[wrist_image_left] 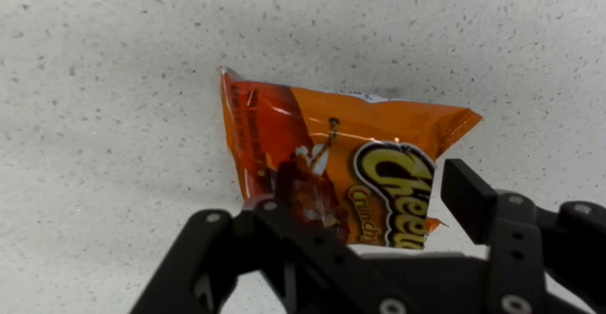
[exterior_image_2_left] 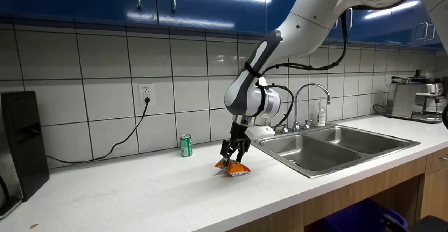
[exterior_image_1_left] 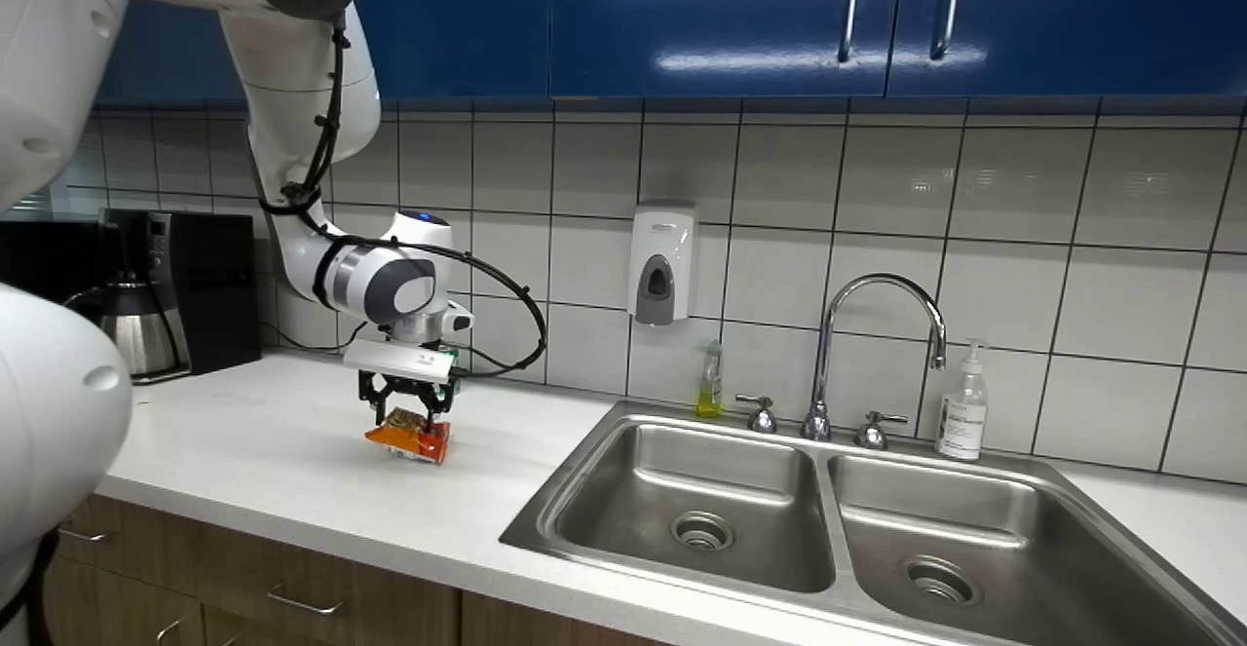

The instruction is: Pick up the pack of snack and put it in the sink

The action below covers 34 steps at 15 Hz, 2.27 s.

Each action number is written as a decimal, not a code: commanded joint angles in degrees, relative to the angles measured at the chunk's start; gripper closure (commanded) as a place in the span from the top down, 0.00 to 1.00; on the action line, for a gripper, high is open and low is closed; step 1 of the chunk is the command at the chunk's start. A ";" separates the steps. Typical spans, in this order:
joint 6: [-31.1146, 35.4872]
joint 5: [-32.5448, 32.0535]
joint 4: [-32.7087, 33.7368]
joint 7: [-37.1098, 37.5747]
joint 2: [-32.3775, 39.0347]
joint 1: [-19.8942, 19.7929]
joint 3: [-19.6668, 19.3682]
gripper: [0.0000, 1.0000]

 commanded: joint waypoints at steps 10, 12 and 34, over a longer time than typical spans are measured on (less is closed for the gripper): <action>-0.19 -4.28 2.47 3.93 2.09 -3.22 1.49 0.01; -0.24 -4.37 2.44 4.06 1.99 -3.33 1.43 0.00; -4.64 -7.81 -2.63 12.21 -10.48 -4.63 -4.55 0.00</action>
